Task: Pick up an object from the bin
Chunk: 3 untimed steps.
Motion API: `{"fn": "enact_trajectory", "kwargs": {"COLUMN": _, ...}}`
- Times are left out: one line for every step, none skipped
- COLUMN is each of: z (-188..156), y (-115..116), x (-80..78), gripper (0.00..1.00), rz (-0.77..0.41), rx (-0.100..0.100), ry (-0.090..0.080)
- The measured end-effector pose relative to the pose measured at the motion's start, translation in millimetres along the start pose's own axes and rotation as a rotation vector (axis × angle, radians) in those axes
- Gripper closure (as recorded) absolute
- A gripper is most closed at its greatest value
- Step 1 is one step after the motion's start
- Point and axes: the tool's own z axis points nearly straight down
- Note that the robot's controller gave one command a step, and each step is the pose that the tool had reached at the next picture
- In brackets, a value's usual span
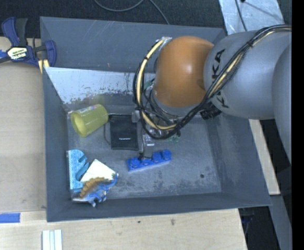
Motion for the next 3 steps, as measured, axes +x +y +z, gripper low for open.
{"fn": "enact_trajectory", "kwargs": {"z": -4.9, "y": -0.6, "x": -1.9, "gripper": 0.00, "rz": 0.003, "rx": -0.001, "ry": -0.009}}
{"fn": "enact_trajectory", "kwargs": {"z": 46.4, "y": -20.4, "x": 24.6, "gripper": 0.00, "rz": -0.104, "rx": 0.000, "ry": -0.008}}
{"fn": "enact_trajectory", "kwargs": {"z": 52.2, "y": -31.1, "x": 40.0, "gripper": 0.00, "rz": -0.144, "rx": 0.000, "ry": -0.002}}
